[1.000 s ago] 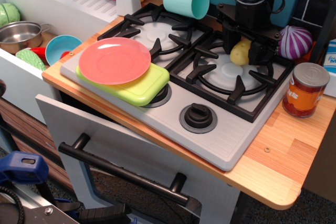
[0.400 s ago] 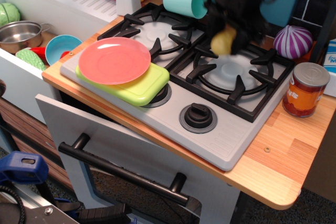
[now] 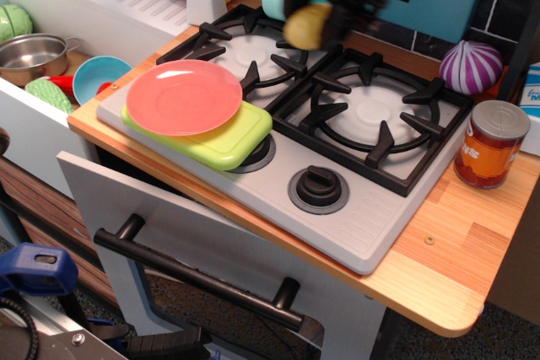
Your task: Put potato on plate
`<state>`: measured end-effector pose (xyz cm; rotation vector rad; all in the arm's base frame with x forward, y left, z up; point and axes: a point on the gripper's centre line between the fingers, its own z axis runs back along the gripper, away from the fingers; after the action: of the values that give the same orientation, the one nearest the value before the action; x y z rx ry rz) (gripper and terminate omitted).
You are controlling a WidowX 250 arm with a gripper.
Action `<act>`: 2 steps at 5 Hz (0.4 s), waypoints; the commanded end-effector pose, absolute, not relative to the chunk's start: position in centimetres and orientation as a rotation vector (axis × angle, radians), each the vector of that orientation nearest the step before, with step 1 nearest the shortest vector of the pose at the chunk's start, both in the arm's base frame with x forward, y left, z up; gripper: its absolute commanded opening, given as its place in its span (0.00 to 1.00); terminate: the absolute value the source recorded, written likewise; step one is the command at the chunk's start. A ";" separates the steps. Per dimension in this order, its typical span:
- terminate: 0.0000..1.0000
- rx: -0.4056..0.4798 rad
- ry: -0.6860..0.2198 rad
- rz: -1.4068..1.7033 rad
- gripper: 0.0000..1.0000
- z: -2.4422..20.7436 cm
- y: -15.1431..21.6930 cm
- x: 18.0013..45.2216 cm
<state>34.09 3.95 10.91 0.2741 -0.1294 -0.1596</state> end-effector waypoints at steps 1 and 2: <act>0.00 0.296 -0.163 -0.042 0.00 12.1 8.1 30.5; 0.00 0.294 -0.180 0.005 0.00 10.2 9.8 28.1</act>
<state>27.17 9.69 7.71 0.2706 -0.1287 0.0127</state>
